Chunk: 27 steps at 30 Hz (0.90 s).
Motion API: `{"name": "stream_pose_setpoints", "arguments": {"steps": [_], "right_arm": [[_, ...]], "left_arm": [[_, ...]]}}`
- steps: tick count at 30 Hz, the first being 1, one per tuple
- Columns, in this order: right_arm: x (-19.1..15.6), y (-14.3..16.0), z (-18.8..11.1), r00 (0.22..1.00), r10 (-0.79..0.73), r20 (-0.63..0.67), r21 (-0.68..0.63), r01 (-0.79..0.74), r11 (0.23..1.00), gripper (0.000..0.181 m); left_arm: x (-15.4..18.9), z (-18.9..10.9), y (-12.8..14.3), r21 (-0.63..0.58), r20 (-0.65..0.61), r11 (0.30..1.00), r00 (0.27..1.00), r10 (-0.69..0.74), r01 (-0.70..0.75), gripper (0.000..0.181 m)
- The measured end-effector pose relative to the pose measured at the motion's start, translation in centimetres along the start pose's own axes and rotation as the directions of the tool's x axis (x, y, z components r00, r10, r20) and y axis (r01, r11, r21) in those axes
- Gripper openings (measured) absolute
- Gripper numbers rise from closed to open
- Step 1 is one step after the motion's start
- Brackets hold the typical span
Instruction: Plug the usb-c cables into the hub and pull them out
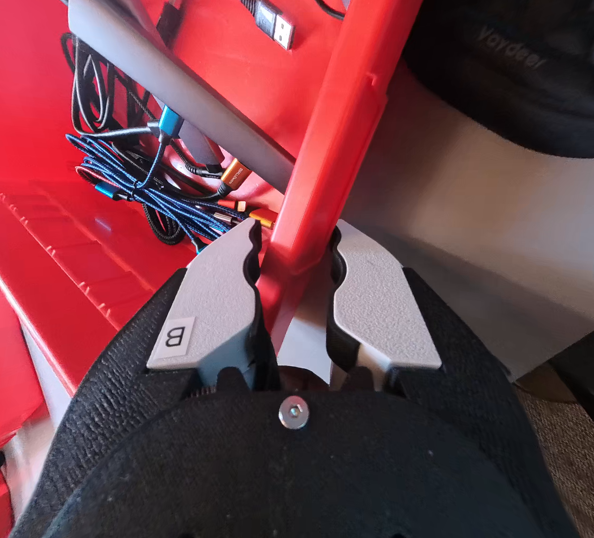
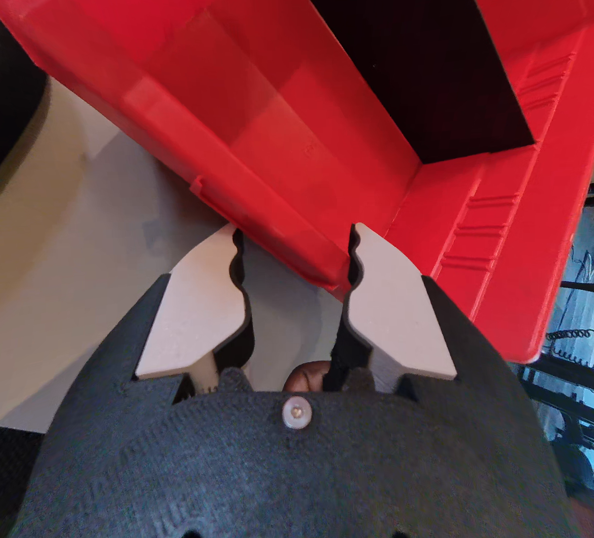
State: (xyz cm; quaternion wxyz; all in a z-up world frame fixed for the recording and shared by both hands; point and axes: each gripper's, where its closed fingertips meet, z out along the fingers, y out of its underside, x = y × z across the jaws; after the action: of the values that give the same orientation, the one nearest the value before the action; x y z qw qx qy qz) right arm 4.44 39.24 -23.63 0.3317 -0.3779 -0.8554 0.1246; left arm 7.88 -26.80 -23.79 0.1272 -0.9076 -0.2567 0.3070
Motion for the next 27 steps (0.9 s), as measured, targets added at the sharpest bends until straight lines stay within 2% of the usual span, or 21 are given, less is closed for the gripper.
{"name": "stream_pose_setpoints", "arguments": {"steps": [5,8,12,15,17,19,22,24,25,27], "right_arm": [[-0.8,-0.4,-1.4,0.999,0.018,0.04,-0.015,-0.017,1.0,0.062],[-1.5,-1.2,-2.9,0.997,0.022,0.08,0.024,-0.024,0.999,0.06],[-1.1,-2.1,-4.2,0.993,0.059,0.101,0.157,-0.074,0.985,0.059],[-0.2,0.4,-3.7,0.992,0.107,0.072,0.073,-0.113,0.991,0.058],[-0.6,-0.7,-4.5,0.987,0.107,0.118,0.166,-0.126,0.978,0.055],[-0.7,-4.3,-7.0,0.981,0.095,0.168,0.393,-0.155,0.906,0.05],[-0.2,-9.8,-12.6,0.983,0.069,0.17,0.729,-0.172,0.663,0.05],[-1.0,-11.9,-15.5,0.983,0.024,0.184,0.833,-0.168,0.527,0.051],[-1.6,-12.5,-16.4,0.982,-0.007,0.187,0.857,-0.159,0.491,0.052],[-2.3,-13.2,-17.0,0.987,-0.041,0.153,0.875,-0.116,0.47,0.053]], "left_arm": [[-0.3,-0.3,0.5,0.018,0.025,0.999,0.999,-0.034,0.034,0.044],[-0.5,-1.7,-0.7,0.14,0.021,0.983,0.992,-0.123,0.119,0.049],[-1.4,-5.6,-3.8,0.412,-0.042,0.874,0.963,-0.265,0.258,0.051],[-1.8,-7.7,-5.1,0.499,-0.064,0.812,0.947,-0.313,0.303,0.051],[-2.1,-8.7,-6.0,0.534,-0.079,0.776,0.933,-0.35,0.336,0.051],[-2.7,-9.4,-7.3,0.563,-0.127,0.717,0.901,-0.415,0.41,0.051],[-3.7,-8.9,-9.0,0.538,-0.257,0.637,0.828,-0.499,0.551,0.054],[-4.5,-7.2,-9.7,0.481,-0.279,0.631,0.788,-0.549,0.609,0.055],[-4.9,-5.9,-9.7,0.443,-0.259,0.651,0.783,-0.565,0.616,0.056],[-5.6,-3.4,-9.5,0.367,-0.225,0.682,0.772,-0.594,0.632,0.056]]}}
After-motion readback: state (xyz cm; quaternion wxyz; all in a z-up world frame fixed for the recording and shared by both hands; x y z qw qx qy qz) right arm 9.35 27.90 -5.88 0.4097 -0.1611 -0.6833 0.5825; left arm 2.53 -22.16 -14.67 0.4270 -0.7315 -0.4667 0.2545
